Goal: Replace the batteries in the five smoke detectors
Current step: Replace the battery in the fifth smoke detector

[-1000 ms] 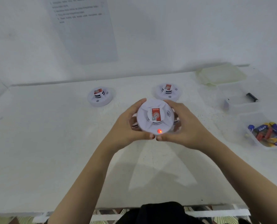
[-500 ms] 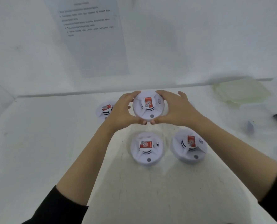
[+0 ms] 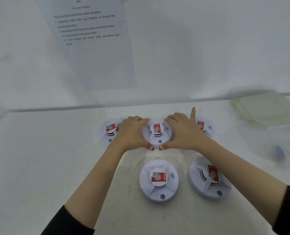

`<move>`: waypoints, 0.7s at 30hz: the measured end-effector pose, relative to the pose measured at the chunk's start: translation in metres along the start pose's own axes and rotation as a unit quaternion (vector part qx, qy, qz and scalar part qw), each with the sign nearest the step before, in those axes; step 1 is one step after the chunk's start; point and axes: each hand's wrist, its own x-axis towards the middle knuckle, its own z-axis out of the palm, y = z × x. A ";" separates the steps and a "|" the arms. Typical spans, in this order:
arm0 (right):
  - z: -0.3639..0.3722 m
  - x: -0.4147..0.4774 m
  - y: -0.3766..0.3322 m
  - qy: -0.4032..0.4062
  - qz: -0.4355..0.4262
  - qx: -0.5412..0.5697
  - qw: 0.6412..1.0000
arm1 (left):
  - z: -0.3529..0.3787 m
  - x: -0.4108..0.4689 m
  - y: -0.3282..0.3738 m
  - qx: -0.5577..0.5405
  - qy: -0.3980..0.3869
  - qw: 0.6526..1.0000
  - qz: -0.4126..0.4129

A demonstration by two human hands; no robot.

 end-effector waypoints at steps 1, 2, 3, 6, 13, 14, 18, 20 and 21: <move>0.001 0.000 0.001 -0.002 0.002 -0.002 1.000 | 0.001 0.001 -0.001 -0.001 0.000 1.000 -0.001; 0.002 0.001 0.002 -0.004 0.002 -0.004 1.000 | 0.002 0.001 -0.002 0.001 -0.001 1.000 0.000; 0.002 0.001 0.002 -0.008 0.001 -0.007 1.000 | 0.002 0.002 -0.002 0.005 -0.002 1.000 0.002; 0.002 0.001 0.001 -0.024 0.002 -0.007 1.000 | 0.002 -0.007 -0.003 0.001 0.009 1.000 0.004; -0.002 0.013 -0.043 0.043 -0.105 0.108 0.988 | 0.024 -0.087 -0.033 -0.064 0.270 0.960 -0.045; 0.000 0.017 -0.051 0.046 -0.126 0.119 0.984 | 0.031 -0.101 -0.036 -0.058 0.270 0.959 -0.070; 0.008 0.035 -0.080 0.029 -0.168 0.138 0.976 | 0.055 -0.143 -0.038 -0.095 0.238 0.954 -0.159; 0.014 0.045 -0.092 0.008 -0.152 0.129 0.980 | 0.059 -0.152 -0.039 -0.118 0.228 0.951 -0.169; 0.018 0.049 -0.098 -0.001 -0.143 0.118 0.983 | 0.060 -0.153 -0.040 -0.119 0.226 0.952 -0.167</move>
